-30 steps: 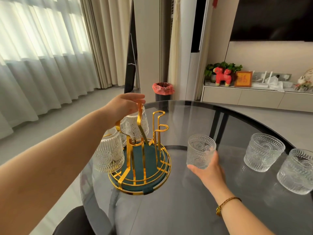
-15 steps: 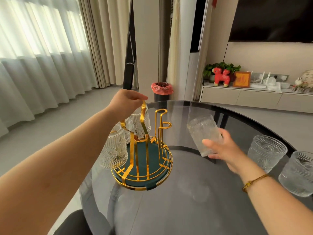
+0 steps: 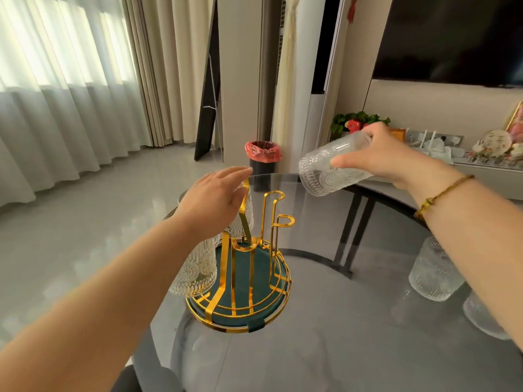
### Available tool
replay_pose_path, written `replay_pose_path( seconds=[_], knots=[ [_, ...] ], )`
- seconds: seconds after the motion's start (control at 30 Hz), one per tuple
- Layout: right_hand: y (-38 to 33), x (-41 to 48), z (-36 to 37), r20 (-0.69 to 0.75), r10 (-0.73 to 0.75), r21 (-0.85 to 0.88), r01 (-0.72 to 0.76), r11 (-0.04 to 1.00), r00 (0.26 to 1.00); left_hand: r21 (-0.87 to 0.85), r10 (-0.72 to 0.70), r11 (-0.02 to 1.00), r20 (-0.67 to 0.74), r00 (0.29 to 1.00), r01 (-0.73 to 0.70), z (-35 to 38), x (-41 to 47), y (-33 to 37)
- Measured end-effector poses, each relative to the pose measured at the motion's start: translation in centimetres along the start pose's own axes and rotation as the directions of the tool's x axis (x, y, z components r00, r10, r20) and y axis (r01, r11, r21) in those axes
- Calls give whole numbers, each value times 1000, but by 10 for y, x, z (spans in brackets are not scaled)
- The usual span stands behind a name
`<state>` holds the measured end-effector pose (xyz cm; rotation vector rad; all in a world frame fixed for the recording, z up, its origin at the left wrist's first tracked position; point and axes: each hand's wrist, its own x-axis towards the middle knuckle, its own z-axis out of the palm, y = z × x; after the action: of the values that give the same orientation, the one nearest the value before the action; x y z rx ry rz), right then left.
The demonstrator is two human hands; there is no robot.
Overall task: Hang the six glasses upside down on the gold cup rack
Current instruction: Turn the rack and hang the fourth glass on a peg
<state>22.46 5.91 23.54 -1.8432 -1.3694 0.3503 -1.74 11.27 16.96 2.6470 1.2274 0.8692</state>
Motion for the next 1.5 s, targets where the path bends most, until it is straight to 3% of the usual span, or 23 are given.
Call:
replay_pose_path(
  seconds=[0.1,0.2,0.37,0.87,1.23,1.33,1.5],
  knots=[
    [-18,11,13,46,-59,-72,62,995,997,-29,10,1000,4,1000,-10,1,0,-1],
    [-35,17,27,193,-101,-192,139,972,976,-37,13,999,2,1000,-13,1,1,-1],
    [-45,26,50,326,-112,-256,202,945,939,-40,20,999,-2,1000,-20,3,3,-1],
    [-17,30,116,361,44,-290,67,955,932,-92,15,996,-38,999,-18,6,7,-4],
    [-13,28,126,369,92,-483,106,869,925,-93,7,996,-49,999,-12,7,8,-4],
    [-10,26,120,363,94,-434,79,897,927,-85,-1,996,-45,999,-3,7,7,-3],
    [-5,13,100,276,78,-211,-19,977,958,-35,-40,999,-11,999,40,4,7,1]
  ],
)
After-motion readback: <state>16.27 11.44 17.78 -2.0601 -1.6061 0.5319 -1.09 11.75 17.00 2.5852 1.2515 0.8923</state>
